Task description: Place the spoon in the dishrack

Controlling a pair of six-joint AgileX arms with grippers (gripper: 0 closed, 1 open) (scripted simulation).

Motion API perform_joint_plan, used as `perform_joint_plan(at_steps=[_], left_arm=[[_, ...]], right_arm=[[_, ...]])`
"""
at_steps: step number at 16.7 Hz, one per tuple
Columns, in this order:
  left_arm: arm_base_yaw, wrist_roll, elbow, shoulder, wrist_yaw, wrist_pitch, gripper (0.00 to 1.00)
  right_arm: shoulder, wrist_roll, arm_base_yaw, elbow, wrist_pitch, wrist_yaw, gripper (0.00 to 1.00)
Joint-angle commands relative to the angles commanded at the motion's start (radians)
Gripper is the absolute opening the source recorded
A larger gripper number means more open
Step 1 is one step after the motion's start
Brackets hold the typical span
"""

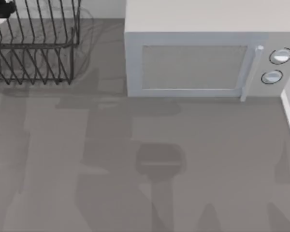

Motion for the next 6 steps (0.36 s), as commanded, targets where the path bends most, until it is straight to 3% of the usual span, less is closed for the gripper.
perform_joint_plan(at_steps=[6], left_arm=[[0.000, 0.000, 0.000, 0.000, 0.000, 0.000, 1.00]], right_arm=[[0.000, 0.000, 0.000, 0.000, 0.000, 0.000, 1.00]])
